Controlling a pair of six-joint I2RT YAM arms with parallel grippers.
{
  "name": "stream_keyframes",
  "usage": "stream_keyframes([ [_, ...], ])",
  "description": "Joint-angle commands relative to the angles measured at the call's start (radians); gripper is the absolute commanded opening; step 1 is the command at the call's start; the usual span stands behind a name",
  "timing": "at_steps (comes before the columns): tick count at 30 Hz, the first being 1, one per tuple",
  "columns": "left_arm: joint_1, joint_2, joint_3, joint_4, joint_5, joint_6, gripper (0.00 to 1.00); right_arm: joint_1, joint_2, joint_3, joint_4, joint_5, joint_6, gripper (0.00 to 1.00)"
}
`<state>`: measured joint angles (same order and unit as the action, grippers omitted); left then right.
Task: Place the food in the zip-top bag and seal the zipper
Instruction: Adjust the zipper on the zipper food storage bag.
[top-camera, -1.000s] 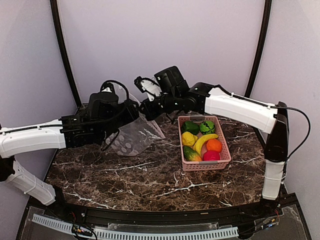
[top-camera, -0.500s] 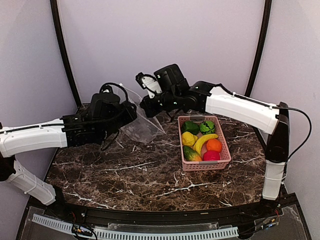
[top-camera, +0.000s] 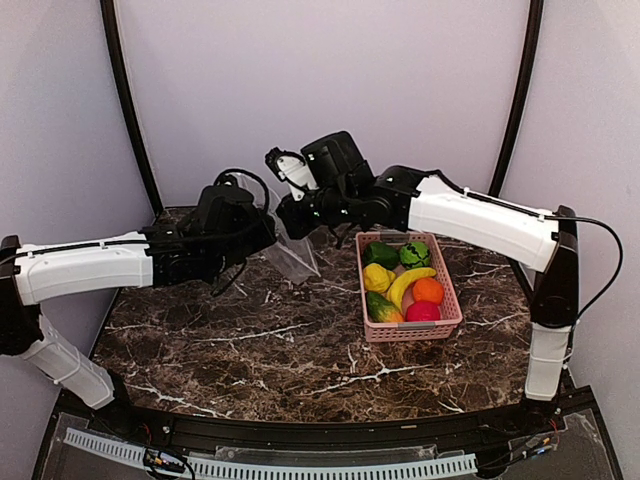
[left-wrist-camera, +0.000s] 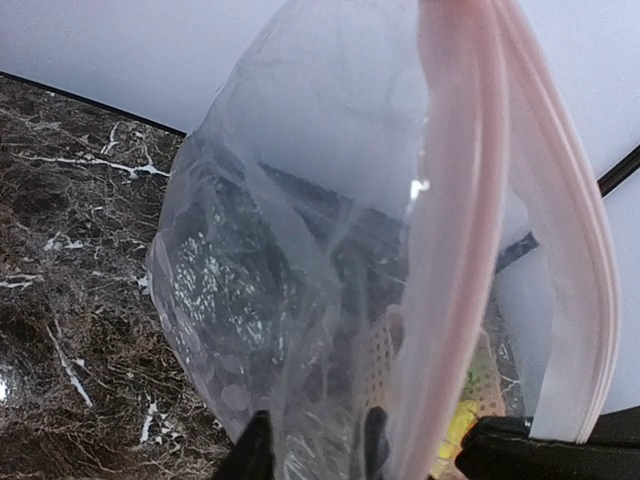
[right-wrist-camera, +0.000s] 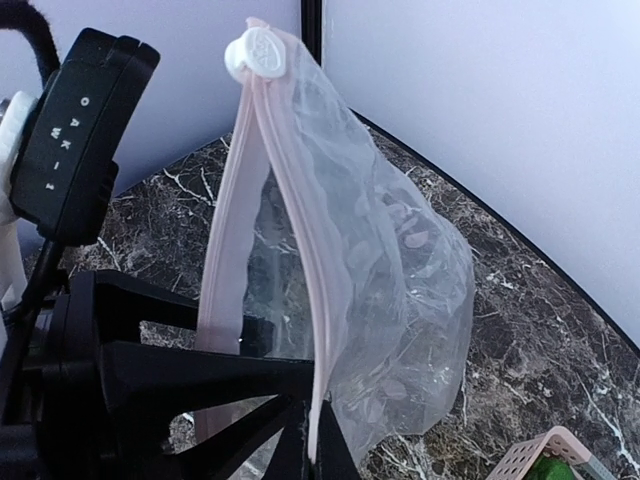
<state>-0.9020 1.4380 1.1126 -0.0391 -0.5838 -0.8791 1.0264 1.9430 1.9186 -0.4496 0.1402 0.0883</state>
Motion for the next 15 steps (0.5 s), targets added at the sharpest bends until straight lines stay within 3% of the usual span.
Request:
stream_keyframes([
  [1,0.003,-0.056,-0.025,0.0,0.015,0.02,0.23,-0.029,-0.029,0.006,0.028,0.045,0.021,0.0],
  [4,0.003,-0.124,-0.046,-0.047,-0.035,0.058,0.15,-0.068,-0.025,-0.009,0.023,0.108,0.024,0.0],
  [9,0.003,-0.192,-0.06,-0.089,-0.069,0.125,0.11,-0.1,0.001,-0.002,0.02,0.228,0.012,0.0],
  [15,0.003,-0.165,-0.054,-0.088,0.003,0.138,0.05,-0.101,0.038,0.04,-0.004,0.175,0.006,0.0],
])
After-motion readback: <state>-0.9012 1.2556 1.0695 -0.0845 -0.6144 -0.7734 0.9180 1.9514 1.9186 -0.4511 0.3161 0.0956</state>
